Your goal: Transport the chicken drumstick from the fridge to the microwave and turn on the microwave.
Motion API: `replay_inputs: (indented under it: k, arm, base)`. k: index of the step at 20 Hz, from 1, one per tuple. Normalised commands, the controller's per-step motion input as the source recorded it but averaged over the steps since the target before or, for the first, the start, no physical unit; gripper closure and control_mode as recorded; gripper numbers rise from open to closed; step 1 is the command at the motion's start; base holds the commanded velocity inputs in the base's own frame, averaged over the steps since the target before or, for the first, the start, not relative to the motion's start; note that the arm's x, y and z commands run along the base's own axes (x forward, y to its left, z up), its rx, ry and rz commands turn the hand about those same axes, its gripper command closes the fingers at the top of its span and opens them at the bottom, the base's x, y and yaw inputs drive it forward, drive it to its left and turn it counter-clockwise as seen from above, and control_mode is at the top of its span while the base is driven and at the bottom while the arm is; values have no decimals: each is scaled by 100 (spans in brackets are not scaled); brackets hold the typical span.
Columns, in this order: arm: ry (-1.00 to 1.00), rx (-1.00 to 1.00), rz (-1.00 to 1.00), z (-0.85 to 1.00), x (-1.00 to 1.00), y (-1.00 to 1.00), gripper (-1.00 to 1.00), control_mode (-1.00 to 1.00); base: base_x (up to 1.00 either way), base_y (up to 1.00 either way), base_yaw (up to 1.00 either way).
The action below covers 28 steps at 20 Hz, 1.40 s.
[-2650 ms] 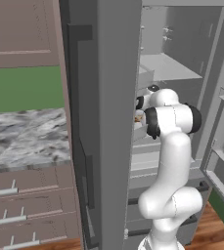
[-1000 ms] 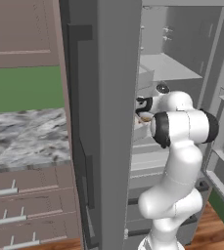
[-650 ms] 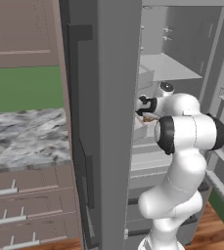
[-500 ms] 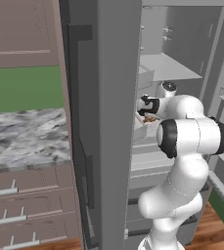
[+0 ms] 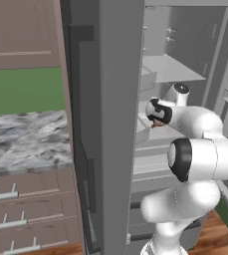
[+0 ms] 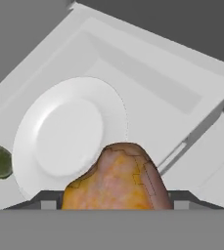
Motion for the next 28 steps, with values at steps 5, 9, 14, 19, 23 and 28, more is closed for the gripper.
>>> replay_inputs:
  k: [5,9,14,19,23,28]
  arm:
    - [0,0,0,33,-57,0,100,-100]
    - [0,0,6,37,-57,0,100,-100]
    - [0,0,12,42,-57,0,100,-100]
    - [-1,0,26,34,-60,0,100,-100]
    - [0,0,24,30,-51,4,100,-100]
    - [0,-2,13,36,-39,7,100,-100]
  base:
    - [0,0,0]
    - [0,0,0]
    - [0,0,0]
    - [0,0,0]
    - [0,0,0]
    - [0,0,0]
